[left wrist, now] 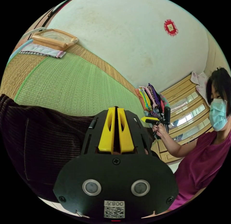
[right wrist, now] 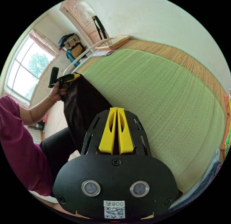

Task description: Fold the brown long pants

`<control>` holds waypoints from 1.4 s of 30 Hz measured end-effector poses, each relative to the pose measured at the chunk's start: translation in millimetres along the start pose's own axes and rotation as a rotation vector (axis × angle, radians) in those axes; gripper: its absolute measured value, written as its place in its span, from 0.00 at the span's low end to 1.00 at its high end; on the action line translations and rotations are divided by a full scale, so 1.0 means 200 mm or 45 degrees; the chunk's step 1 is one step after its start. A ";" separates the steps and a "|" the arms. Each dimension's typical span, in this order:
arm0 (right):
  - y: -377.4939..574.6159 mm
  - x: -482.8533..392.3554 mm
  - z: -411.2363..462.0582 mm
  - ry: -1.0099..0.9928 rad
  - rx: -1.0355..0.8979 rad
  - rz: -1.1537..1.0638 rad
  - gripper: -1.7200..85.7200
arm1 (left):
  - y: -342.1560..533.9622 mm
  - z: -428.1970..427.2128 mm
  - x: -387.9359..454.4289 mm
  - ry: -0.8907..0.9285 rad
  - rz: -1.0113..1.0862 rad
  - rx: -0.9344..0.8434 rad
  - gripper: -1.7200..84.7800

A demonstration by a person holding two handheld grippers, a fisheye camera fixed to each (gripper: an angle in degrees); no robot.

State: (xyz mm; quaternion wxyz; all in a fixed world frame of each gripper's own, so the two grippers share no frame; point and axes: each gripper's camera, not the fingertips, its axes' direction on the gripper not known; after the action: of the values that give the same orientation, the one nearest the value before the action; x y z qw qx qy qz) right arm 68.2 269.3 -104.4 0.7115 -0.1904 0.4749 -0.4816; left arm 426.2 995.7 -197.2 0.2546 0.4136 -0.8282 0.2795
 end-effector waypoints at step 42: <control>-0.77 -0.29 0.90 -0.422 -0.059 0.039 0.10 | 0.73 0.45 -0.04 -0.038 0.093 -0.208 0.05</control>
State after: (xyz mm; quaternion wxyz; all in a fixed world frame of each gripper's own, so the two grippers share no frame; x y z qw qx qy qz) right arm 139.6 215.0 122.1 0.7828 -0.2762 0.3648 -0.4218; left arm 292.4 1012.9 -303.8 0.2648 0.3651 -0.8665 0.2139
